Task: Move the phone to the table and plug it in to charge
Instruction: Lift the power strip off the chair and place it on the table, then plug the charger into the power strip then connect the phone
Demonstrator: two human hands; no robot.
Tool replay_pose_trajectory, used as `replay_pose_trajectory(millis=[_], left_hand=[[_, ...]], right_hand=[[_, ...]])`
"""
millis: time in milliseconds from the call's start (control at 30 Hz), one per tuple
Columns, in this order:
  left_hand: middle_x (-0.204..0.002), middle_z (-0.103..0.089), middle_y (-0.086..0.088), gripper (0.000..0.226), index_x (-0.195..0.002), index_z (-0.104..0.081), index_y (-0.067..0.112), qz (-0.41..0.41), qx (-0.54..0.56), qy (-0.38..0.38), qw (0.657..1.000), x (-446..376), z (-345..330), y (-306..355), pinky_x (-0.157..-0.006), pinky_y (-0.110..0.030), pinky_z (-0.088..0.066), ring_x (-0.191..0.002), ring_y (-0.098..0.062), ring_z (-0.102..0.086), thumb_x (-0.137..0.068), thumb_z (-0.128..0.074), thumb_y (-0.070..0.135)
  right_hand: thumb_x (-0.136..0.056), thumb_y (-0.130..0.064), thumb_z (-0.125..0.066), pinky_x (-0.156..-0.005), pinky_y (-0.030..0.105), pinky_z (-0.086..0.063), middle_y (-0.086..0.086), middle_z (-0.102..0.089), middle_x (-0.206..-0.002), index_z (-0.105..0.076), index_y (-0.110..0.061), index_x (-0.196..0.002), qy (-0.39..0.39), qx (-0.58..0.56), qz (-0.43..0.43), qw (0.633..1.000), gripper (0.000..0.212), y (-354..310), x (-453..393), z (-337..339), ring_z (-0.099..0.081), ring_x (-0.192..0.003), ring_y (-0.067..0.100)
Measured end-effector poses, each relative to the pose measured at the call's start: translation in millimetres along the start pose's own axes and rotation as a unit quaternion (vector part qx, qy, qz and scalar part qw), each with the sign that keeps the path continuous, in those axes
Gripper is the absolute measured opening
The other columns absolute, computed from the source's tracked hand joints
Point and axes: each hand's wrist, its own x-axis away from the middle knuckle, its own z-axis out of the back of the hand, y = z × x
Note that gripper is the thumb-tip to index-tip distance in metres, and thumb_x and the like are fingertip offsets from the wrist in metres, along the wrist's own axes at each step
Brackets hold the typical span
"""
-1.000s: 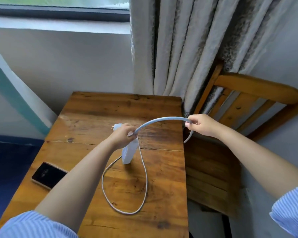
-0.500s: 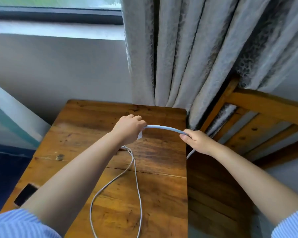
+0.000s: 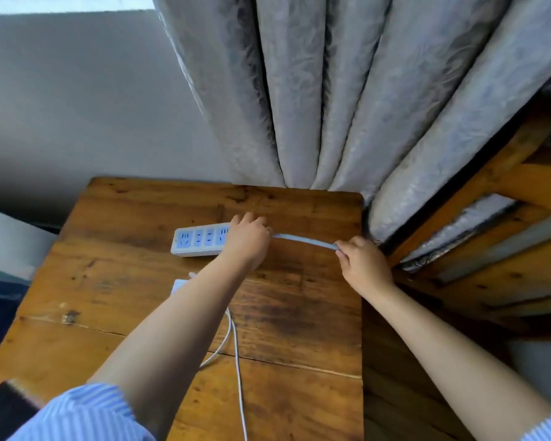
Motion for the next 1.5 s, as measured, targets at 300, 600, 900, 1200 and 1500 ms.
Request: replay_pose_trajectory(millis=[300,600,900,1200,1500], left_hand=[[-0.128,-0.054,-0.012,0.035,-0.122,-0.054,0.011,-0.002,0.054,0.000,0.999,-11.2,-45.9,-7.0,-0.105,-0.044,-0.032,-0.124,-0.033,-0.036,-0.089,-0.044,0.006],[-0.116,-0.061,-0.025,0.029,-0.111,-0.059,-0.005,0.026,0.226,0.182,0.957,64.6,-76.8,-57.4,-0.090,-0.048,-0.046,-0.109,-0.041,-0.054,-0.082,-0.055,-0.001],[-0.142,-0.039,-0.023,0.038,-0.127,-0.043,-0.004,0.301,0.311,0.146,0.889,154.3,-162.9,-130.5,-0.113,-0.043,-0.022,-0.134,-0.036,-0.029,-0.090,-0.042,0.002],[-0.156,-0.012,-0.013,0.054,-0.143,-0.017,0.004,0.305,0.277,0.098,0.906,146.6,-195.1,-142.5,-0.118,-0.039,-0.003,-0.144,-0.024,-0.005,-0.095,-0.034,0.024],[-0.154,-0.018,-0.017,0.054,-0.138,-0.029,0.002,0.320,0.288,0.086,0.898,131.3,-180.5,-144.9,-0.117,-0.046,-0.007,-0.143,-0.027,-0.010,-0.088,-0.043,0.018]], right_hand=[[-0.085,0.003,-0.048,-0.085,0.046,-0.042,0.024,-0.062,-0.106,-0.054,0.001,-0.116,0.025,0.070,0.009,0.997,0.031,-8.9,-8.2,-42.6,-0.053,-0.101,0.040],[-0.087,-0.010,-0.050,-0.113,0.056,-0.009,0.016,-0.041,-0.138,-0.032,-0.008,-0.133,0.000,0.125,-0.077,0.989,0.049,-36.2,3.5,-46.7,-0.029,-0.132,0.030],[-0.081,-0.003,-0.060,-0.097,0.049,-0.040,0.023,-0.064,-0.108,-0.060,0.003,-0.104,0.000,0.001,0.138,0.990,0.024,-147.3,32.6,-94.4,-0.054,-0.110,0.037],[-0.080,-0.031,-0.066,-0.097,0.043,-0.035,0.011,-0.048,-0.134,-0.040,-0.013,-0.130,-0.062,0.000,0.102,0.993,0.059,-207.8,13.8,-147.1,-0.039,-0.121,0.028],[-0.077,-0.018,-0.070,-0.080,0.024,-0.036,0.017,-0.052,-0.118,-0.050,-0.004,-0.119,-0.011,-0.083,0.046,0.995,0.048,-205.8,1.6,-112.4,-0.049,-0.108,0.027]])
